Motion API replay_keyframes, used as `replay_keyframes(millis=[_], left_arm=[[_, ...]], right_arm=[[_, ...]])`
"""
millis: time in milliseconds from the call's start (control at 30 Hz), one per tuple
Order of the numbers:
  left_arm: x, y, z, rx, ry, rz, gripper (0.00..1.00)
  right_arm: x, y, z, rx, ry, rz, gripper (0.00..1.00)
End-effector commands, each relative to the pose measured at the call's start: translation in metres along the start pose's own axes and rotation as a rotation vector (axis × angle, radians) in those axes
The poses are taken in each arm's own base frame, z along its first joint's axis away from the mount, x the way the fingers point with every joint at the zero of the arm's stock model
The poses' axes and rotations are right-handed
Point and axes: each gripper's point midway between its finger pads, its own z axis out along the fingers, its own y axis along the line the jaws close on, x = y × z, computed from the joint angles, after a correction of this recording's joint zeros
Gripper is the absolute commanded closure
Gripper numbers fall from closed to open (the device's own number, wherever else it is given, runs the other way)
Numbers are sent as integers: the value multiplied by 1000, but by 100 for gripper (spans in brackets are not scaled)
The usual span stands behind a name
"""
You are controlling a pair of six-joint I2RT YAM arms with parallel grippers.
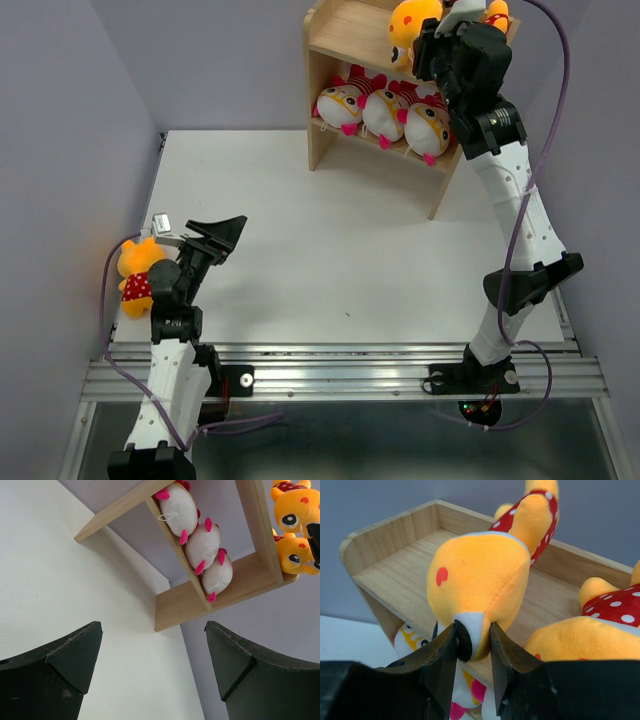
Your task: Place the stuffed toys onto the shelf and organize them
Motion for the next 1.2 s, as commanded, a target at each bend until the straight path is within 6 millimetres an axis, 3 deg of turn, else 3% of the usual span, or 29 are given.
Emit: replay_keyframes(millis=[0, 200, 267, 467, 733, 800, 1033, 1100, 1133, 1167], left_arm=[[-7, -11, -3, 55, -35, 32, 4], [-6, -11, -5, 59, -39, 26, 5], [-5, -11, -5, 61, -39, 21, 5], [-5, -11, -6, 60, -41, 18, 5], [-7, -14, -5, 64, -43, 23, 4], [-10, -14, -4, 46, -43, 47, 4], [-16, -7, 0, -41, -20, 151, 5], [-17, -2, 0, -72, -16, 160, 5], [-19, -2, 1, -82, -18, 179, 4], [-23, 1, 1, -106, -33, 188, 5]], right_arm=[[-22, -10, 5, 33, -89, 31, 63], [-23, -6, 4, 8, -90, 35, 49], [-28, -4, 1, -6, -102, 34, 43], [-48, 1, -11, -56, -149, 37, 36], [-85, 19, -38, -203, -245, -21, 30], [-87, 29, -44, -266, -258, -45, 30], [-95, 30, -53, -287, -285, -89, 30], [-95, 42, -61, -369, -287, -116, 29], [-87, 50, -66, -426, -261, -169, 20], [-81, 73, -78, -579, -265, -209, 13]])
